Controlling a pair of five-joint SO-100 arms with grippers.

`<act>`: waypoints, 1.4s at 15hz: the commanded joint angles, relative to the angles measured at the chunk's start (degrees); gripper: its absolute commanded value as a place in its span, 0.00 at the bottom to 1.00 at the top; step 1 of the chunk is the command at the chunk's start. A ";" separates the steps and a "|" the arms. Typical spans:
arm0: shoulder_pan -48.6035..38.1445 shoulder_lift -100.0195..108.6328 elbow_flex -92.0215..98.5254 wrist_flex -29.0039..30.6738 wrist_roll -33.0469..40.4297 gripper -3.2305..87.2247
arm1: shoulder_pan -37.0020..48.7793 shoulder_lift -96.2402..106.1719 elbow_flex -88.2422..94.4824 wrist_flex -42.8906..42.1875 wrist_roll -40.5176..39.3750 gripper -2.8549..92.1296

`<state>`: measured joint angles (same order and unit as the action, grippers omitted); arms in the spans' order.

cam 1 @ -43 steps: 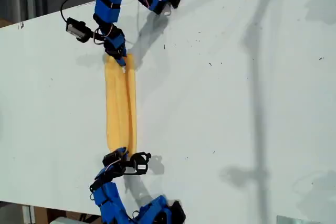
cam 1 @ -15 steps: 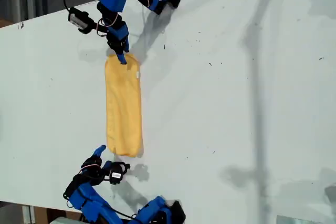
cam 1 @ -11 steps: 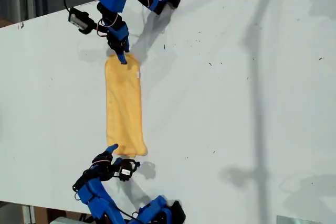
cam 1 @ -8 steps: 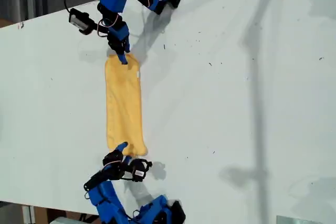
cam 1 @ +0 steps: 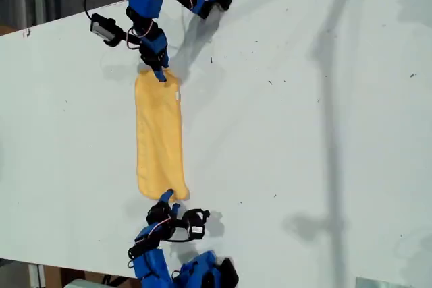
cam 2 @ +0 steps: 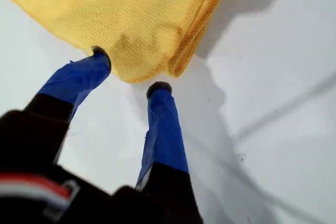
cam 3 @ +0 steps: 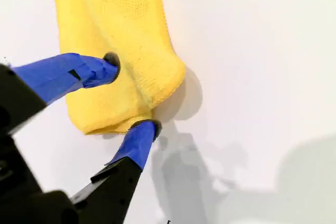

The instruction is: Grasp corners of a square towel and fold twice.

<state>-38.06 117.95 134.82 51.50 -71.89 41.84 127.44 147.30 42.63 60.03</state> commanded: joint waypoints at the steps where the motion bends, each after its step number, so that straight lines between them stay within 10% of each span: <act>1: 1.41 0.35 0.88 -4.04 -2.46 0.24 | -0.53 -0.09 -3.69 -1.14 -0.62 0.24; 14: 6.06 -3.16 2.81 -9.84 -7.47 0.24 | -3.78 -26.63 -19.95 2.02 -2.55 0.25; 17: 5.98 -3.08 3.34 -9.84 -7.56 0.24 | -3.78 -29.18 -22.15 2.81 -2.99 0.03; 21: 6.33 -2.37 2.99 -8.96 -7.47 0.24 | -4.04 -28.74 -21.97 2.81 -3.34 0.03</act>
<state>-32.17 114.61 138.69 42.36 -79.19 38.32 97.91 128.32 45.18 57.39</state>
